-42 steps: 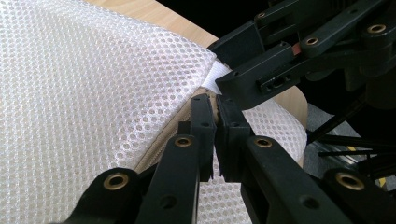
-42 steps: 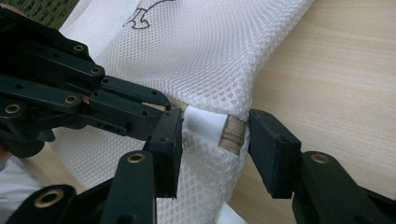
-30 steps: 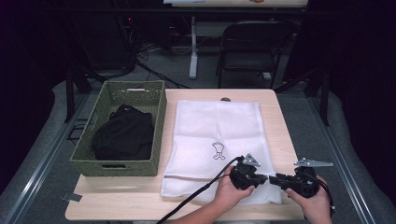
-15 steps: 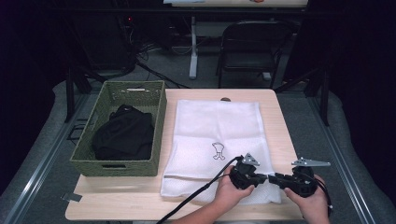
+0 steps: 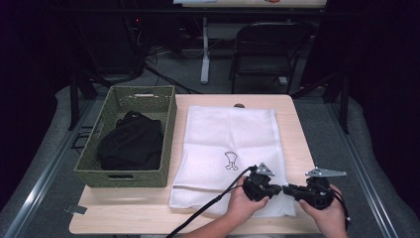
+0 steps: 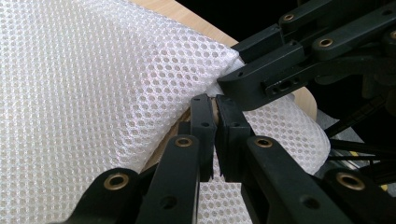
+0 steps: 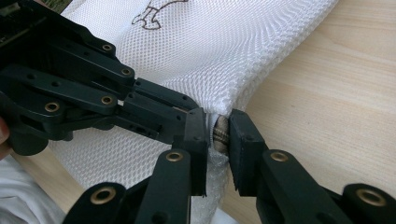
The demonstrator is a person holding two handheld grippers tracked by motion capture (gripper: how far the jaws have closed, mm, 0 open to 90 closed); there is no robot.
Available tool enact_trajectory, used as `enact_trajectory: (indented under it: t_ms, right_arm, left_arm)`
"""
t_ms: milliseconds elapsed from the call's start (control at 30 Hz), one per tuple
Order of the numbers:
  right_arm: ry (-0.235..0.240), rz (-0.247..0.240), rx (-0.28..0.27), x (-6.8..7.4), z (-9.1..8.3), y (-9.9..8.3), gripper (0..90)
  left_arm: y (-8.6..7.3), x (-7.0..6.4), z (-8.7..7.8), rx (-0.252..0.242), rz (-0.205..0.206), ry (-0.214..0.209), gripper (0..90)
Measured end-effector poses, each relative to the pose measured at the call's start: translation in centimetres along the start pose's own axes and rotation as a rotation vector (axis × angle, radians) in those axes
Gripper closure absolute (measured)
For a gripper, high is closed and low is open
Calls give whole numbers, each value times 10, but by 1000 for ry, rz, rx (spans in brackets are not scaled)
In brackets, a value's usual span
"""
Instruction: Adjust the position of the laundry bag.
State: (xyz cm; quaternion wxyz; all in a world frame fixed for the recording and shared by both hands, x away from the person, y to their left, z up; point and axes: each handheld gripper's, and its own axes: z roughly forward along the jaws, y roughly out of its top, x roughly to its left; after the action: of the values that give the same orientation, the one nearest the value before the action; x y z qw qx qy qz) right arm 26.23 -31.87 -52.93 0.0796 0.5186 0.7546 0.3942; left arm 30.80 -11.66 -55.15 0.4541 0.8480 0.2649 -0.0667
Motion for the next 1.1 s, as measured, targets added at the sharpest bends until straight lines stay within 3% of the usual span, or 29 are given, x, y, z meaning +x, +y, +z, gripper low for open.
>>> enact_trajectory:
  t_ms: [467,667,1100]
  right_arm:
    - [10,14,-1,-1,2,1,802]
    - [5,-4,6,0,1,2,820]
    - [-12,-24,-5,1,0,1,830]
  left_arm:
    - [1,0,-2,-8,4,3,868]
    - [1,0,-3,-5,3,2,869]
    - [0,-1,-3,-10,-47,1,869]
